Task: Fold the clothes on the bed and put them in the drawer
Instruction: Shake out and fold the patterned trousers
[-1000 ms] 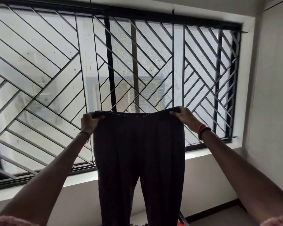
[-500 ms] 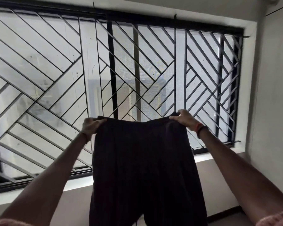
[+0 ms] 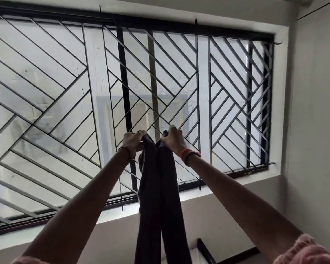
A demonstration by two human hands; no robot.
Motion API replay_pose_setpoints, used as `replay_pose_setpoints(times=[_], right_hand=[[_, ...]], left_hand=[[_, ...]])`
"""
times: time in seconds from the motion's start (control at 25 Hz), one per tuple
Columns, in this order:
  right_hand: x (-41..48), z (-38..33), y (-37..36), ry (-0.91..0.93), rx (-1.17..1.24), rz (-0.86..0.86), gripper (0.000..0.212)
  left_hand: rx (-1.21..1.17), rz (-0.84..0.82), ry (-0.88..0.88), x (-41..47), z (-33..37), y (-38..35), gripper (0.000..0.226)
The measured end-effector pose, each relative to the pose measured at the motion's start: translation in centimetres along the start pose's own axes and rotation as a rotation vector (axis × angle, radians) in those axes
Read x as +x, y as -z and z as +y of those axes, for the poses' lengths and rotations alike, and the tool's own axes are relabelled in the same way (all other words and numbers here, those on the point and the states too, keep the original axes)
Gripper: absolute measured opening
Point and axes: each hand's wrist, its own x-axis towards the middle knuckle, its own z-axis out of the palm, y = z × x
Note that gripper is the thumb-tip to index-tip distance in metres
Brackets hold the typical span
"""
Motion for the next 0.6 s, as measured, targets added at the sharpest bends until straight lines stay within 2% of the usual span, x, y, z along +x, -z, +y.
replay_pose_setpoints(times=[0.12,0.24,0.32,0.4,0.48,0.52,0.6], right_hand=[[-0.4,-1.0,-0.5,0.075,-0.001,-0.075,0.026],[0.4,0.3,1.4,0.094,0.063,-0.192,0.03],[1.1,1.6,3.8,0.057,0.267,-0.392,0.017],[1.6,2.6,5.9,-0.014,0.52,-0.563,0.004],[2.5,3.9,6.7,-0.158,0.718,-0.488,0.008],[3.0,4.8,6.8,-0.245,0.763,-0.391,0.014],[3.9,6.6,6.3,-0.377,0.684,-0.214,0.022]], left_hand=[[0.113,-0.019,-0.039,-0.7,0.9,-0.5,0.011],[0.143,-0.111,-0.043,-1.4,1.9,1.8,0.016],[0.177,-0.214,-0.053,-2.4,2.5,3.9,0.014],[0.059,-0.311,-0.063,-3.0,2.4,6.2,0.02],[-0.205,-0.324,-0.046,-2.5,1.8,8.5,0.028],[-0.212,-0.239,-0.062,-1.7,1.1,9.6,0.03],[-0.019,0.032,-0.048,-0.1,-0.3,10.8,0.028]])
